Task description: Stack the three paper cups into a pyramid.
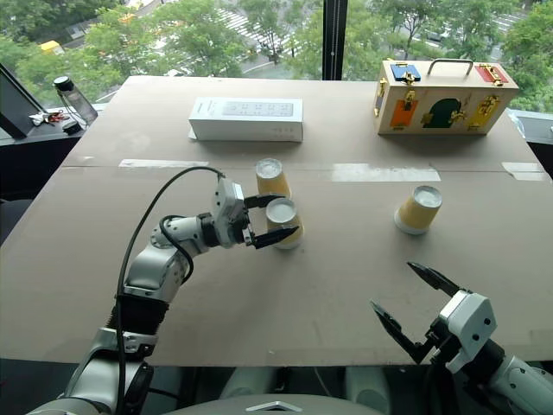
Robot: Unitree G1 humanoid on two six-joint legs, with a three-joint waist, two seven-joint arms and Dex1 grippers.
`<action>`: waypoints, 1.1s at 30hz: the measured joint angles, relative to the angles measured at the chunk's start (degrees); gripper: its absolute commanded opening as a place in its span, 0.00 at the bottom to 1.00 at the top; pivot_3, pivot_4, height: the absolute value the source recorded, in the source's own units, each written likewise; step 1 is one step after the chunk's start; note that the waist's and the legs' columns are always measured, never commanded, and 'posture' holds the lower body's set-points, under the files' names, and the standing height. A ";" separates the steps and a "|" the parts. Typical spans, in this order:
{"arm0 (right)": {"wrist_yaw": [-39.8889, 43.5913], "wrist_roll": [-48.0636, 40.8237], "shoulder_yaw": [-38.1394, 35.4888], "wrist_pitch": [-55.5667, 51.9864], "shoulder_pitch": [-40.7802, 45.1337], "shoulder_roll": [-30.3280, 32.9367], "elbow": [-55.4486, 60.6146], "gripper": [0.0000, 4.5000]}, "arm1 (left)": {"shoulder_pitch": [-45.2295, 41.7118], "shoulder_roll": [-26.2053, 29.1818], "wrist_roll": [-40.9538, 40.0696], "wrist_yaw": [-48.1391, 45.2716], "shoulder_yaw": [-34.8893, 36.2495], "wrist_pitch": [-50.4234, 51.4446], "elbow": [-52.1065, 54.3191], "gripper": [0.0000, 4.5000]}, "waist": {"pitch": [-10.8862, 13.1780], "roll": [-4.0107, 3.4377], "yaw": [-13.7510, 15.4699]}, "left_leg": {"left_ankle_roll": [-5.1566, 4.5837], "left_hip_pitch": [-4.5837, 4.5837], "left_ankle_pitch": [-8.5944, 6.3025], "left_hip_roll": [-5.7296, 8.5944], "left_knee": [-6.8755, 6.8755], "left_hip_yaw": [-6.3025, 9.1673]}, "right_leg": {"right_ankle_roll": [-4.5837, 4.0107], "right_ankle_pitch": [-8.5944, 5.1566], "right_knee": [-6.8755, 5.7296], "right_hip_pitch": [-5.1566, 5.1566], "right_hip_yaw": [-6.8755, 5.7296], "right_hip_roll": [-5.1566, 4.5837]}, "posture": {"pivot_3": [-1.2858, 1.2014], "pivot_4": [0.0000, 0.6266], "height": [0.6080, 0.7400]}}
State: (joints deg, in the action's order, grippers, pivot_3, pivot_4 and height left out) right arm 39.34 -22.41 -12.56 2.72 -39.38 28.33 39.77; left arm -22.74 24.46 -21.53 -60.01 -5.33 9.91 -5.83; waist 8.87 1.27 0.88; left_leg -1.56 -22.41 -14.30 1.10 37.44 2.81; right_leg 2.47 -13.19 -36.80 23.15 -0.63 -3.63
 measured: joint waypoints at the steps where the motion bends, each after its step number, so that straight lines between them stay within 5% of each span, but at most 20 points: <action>1: -0.70 0.12 -0.40 -0.09 0.35 -0.57 -0.07 1.00 | 0.06 -0.03 -0.10 0.29 0.16 0.57 0.23 0.99 | 0.00 0.00 0.00 | 0.00 -0.01 0.00 0.00 0.00 0.01 | 0.00 0.00 0.00 0.00 -0.01 0.00 | 0.52 0.24 1.00; 7: -7.02 0.60 -2.16 -5.33 5.35 -1.89 -0.38 1.00 | 4.24 3.48 -6.07 -0.02 4.63 6.75 7.52 0.99 | 0.01 -0.01 -0.57 | 0.01 0.01 0.00 -0.09 -0.03 -0.01 | -0.02 0.00 0.00 0.03 0.07 -0.03 | 0.52 0.24 1.00; 17: -20.27 3.29 -3.66 -25.71 31.09 0.43 -9.93 1.00 | 21.71 10.56 -16.35 -1.58 15.51 11.47 24.13 0.99 | 0.09 -0.15 0.02 | 0.00 -0.01 0.01 0.00 -0.01 -0.05 | -0.05 0.00 0.01 0.02 0.16 -0.10 | 0.52 0.24 1.00; 24: -20.47 0.82 -4.03 -31.55 41.42 0.32 -20.49 1.00 | 22.60 14.26 -25.87 -4.70 16.27 17.34 31.36 0.99 | 0.13 -0.21 -0.14 | -0.01 -0.08 0.01 0.05 -0.06 -0.03 | -0.07 0.00 0.02 0.03 0.08 -0.05 | 0.52 0.24 1.00; 33: -20.96 -1.12 -4.05 -35.48 47.34 -1.64 -25.01 1.00 | 23.54 14.17 -27.60 -3.94 15.98 18.44 33.90 0.99 | 0.17 -0.28 -0.63 | -0.02 0.00 0.00 0.02 -0.06 -0.11 | -0.06 0.01 -0.01 0.04 0.11 0.04 | 0.52 0.24 1.00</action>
State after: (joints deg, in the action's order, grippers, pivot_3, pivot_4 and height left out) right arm 18.39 -23.53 -16.61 -32.76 7.96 26.69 14.76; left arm 0.80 38.63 -49.12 -63.95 10.65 28.36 28.07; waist 9.05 0.99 0.24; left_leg -1.58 -22.41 -14.30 1.13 37.37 2.70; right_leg 2.41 -13.18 -36.81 23.18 -0.52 -3.59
